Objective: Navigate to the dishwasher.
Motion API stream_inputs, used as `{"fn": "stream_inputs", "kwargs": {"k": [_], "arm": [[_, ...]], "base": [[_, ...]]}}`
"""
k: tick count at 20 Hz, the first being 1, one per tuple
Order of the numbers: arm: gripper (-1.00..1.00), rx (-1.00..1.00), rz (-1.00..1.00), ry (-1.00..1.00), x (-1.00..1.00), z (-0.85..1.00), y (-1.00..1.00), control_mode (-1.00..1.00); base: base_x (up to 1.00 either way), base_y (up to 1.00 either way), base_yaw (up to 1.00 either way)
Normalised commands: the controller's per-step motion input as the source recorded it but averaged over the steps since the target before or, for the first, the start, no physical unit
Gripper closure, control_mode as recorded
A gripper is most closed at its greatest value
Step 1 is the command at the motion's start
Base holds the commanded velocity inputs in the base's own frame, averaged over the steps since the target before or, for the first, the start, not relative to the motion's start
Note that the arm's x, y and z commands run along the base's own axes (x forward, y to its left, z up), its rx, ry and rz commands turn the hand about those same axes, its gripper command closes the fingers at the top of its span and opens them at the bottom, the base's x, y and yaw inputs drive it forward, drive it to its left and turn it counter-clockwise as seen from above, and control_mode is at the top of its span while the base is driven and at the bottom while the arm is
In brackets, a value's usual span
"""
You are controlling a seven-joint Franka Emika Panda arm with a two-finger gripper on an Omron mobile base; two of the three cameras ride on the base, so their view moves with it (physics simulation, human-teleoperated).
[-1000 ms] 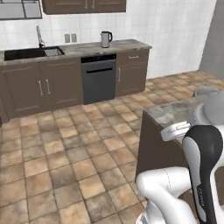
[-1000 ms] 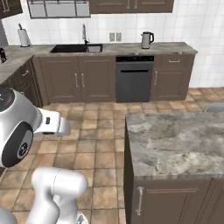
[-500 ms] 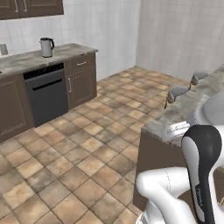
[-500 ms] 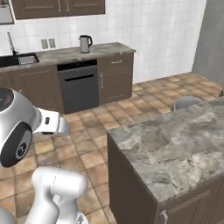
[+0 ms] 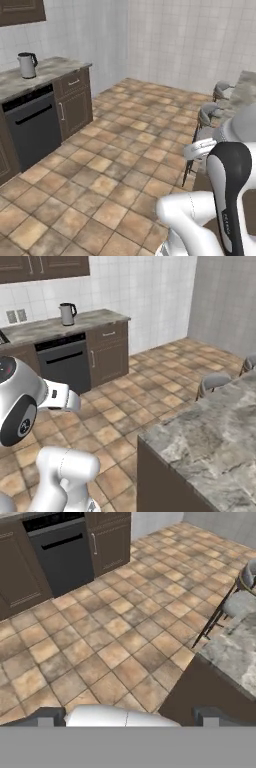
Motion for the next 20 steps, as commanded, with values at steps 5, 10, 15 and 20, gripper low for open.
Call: {"fn": "stream_inputs", "kwargs": {"k": [5,10,15,20], "arm": [[-1.0,0.0,0.0,0.0,0.0,0.0,0.0,1.0],[-1.0,0.0,0.0,0.0,0.0,0.0,0.0,1.0],[-1.0,0.0,0.0,0.0,0.0,0.0,0.0,1.0],[-1.0,0.0,0.0,0.0,0.0,0.0,0.0,1.0]], "base": [[0.39,1.0,-0.05],[0.97,1.0,-0.02],[1.0,1.0,0.0],[1.0,0.58,0.07]]}}
